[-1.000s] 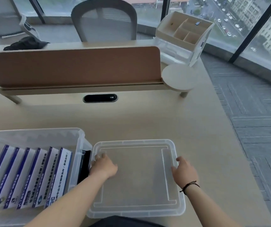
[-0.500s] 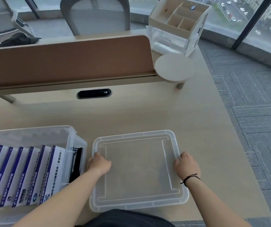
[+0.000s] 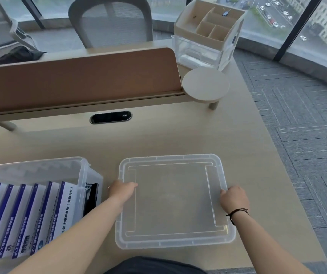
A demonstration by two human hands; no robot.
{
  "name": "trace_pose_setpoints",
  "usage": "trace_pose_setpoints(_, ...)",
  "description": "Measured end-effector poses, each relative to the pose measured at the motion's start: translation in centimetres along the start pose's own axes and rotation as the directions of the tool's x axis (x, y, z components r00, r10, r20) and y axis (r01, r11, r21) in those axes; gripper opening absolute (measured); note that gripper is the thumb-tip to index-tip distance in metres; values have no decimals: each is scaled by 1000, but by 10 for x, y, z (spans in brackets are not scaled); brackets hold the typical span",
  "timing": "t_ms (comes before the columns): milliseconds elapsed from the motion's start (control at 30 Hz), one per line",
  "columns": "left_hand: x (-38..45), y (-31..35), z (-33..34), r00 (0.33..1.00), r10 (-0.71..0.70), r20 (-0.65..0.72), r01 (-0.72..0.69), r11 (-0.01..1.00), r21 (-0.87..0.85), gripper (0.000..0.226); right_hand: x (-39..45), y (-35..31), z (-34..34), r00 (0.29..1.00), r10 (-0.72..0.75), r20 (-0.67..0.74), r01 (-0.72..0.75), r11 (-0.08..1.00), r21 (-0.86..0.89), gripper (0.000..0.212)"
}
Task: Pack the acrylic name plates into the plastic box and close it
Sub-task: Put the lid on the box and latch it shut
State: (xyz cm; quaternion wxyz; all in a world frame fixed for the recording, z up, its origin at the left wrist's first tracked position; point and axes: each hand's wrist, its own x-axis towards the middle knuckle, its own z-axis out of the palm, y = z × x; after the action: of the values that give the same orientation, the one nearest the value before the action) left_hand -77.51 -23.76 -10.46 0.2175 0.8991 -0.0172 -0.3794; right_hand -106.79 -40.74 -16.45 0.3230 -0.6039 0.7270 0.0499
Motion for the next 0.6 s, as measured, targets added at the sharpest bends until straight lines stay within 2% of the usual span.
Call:
trace_pose_setpoints(133,-1,31,-9,990,123,-69,-106,972,207,65,4,-5,-15,997,-42,-57,48,994,98,41)
trace_pose_setpoints(200,-2,45,-14,979,189,-72,-167,957,239,62,4,-11,-26,994,-29,-106,45,987,156,44)
trace_pose_setpoints(267,-3,55,-19,965,251,-75,-234,955,180,61,3,-18,-37,991,26,-134,6,973,233,34)
trace_pose_setpoints(333,-10,66,-27,948,313,-63,-311,950,34,58,-3,-26,-47,990,60,-130,-14,942,335,23)
trace_pose_setpoints(467,-22,79,-56,891,433,-135,-451,878,-159,34,-11,-41,-59,994,70,-86,-13,844,536,29)
trace_pose_setpoints(600,-20,78,-94,866,430,-256,-484,849,-210,23,-26,-66,-59,1000,15,-11,-5,783,622,46)
